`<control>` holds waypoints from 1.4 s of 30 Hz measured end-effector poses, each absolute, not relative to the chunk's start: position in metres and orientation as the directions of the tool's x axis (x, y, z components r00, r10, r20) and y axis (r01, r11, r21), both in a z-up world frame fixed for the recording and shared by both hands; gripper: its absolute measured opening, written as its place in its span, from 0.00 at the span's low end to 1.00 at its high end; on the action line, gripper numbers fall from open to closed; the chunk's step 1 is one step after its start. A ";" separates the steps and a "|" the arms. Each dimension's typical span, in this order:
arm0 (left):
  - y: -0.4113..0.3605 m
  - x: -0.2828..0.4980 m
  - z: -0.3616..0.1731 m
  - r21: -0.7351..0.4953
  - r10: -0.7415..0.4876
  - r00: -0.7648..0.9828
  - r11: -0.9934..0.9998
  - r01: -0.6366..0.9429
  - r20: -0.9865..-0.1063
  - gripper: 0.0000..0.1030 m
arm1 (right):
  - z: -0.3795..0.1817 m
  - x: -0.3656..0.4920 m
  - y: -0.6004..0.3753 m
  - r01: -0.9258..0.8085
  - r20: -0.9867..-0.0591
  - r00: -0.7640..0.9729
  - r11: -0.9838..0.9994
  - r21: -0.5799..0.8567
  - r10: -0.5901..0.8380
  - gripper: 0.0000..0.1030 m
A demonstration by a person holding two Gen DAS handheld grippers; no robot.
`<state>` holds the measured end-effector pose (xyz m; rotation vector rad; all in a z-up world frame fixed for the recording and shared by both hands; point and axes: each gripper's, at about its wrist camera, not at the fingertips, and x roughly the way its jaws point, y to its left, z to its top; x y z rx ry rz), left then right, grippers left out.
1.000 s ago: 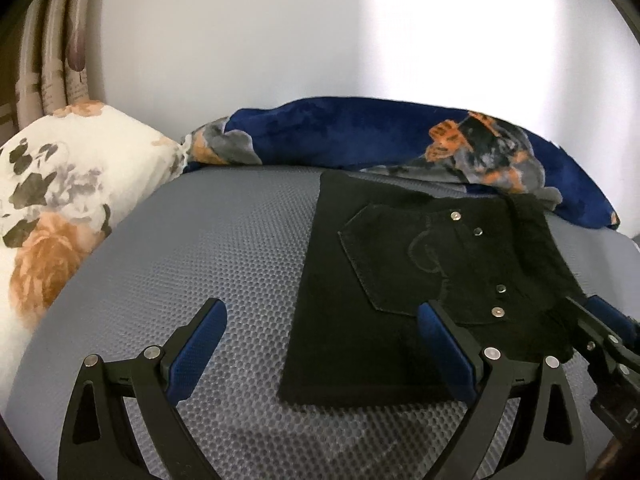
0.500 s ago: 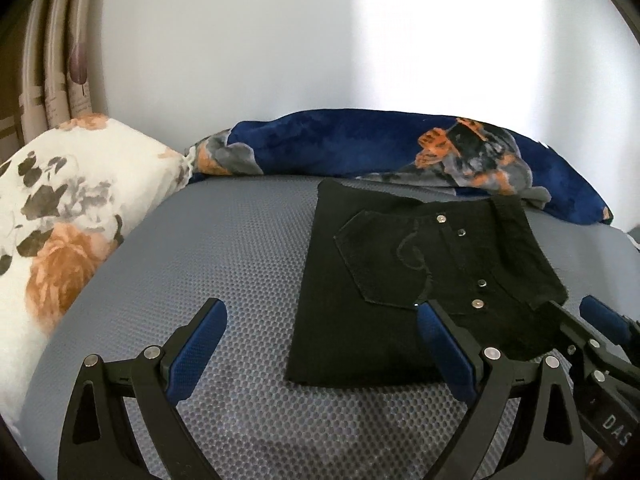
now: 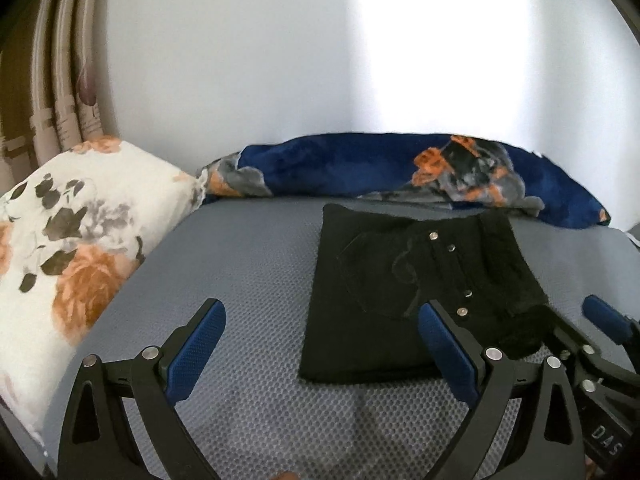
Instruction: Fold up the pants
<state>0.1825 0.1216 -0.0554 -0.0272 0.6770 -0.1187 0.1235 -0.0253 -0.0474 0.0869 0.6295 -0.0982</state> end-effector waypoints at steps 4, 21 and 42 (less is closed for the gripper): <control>0.125 0.180 -0.053 -0.067 -0.118 0.775 0.993 0.098 -0.621 0.94 | -0.043 0.121 -0.025 0.117 -0.587 0.807 0.992 0.045 -0.069 0.74; 0.135 0.168 -0.039 -0.098 -0.142 0.786 0.990 0.104 -0.601 1.00 | -0.035 0.112 -0.024 0.117 -0.581 0.810 0.992 0.039 -0.072 0.75; 0.227 0.177 -0.035 -0.190 -0.032 0.805 0.976 -0.102 -0.593 1.00 | -0.034 0.149 0.039 -0.036 -0.623 0.780 0.998 0.051 0.060 0.79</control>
